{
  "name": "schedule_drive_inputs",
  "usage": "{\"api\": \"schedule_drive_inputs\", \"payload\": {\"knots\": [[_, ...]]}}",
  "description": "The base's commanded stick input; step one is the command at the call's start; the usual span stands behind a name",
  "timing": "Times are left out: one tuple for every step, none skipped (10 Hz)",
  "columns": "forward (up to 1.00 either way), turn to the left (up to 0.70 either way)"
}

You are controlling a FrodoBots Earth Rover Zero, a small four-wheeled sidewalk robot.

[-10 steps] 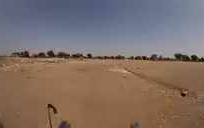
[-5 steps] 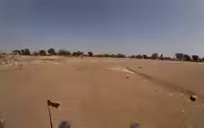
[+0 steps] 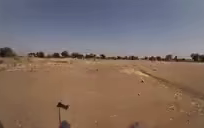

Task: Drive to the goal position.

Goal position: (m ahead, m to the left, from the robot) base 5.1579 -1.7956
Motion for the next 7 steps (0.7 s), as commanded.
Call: {"api": "schedule_drive_inputs", "payload": {"knots": [[0.50, 0.00], [0.50, 0.00], [0.50, 0.00], [0.50, 0.00], [0.50, 0.00], [0.50, 0.00], [0.50, 0.00]]}}
